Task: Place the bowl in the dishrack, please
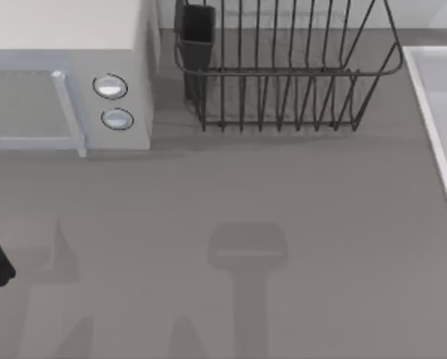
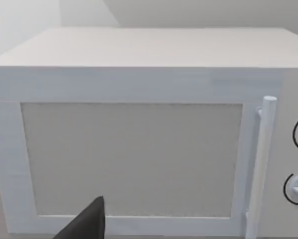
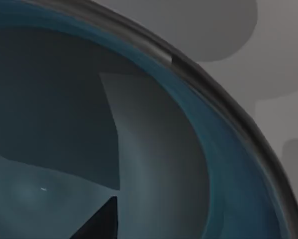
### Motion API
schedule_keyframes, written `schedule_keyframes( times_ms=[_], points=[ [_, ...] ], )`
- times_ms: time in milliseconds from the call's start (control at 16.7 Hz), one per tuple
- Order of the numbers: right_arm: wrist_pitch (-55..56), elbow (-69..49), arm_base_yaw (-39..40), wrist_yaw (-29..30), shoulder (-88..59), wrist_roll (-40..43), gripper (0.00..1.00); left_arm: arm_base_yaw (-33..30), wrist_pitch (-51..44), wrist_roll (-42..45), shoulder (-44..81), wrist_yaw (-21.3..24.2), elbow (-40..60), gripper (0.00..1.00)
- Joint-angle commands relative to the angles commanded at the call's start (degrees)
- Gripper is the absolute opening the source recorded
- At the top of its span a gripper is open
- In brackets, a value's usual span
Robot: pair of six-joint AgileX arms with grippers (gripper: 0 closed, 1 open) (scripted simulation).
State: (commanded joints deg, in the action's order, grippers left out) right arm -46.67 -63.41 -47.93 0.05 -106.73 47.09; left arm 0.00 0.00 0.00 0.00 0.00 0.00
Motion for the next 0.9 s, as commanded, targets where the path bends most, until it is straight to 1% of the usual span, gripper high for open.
schedule_keyframes(
  times_ms=[600,660,900],
  points=[
    [0.0,0.0,0.0,0.0,0.0,0.0,0.02,0.0,0.0,0.0,0.0,0.0,0.0,1.00],
    [0.0,0.0,0.0,0.0,0.0,0.0,0.00,0.0,0.0,0.0,0.0,0.0,0.0,1.00],
    [0.0,0.0,0.0,0.0,0.0,0.0,0.00,0.0,0.0,0.0,0.0,0.0,0.0,1.00]
  ],
)
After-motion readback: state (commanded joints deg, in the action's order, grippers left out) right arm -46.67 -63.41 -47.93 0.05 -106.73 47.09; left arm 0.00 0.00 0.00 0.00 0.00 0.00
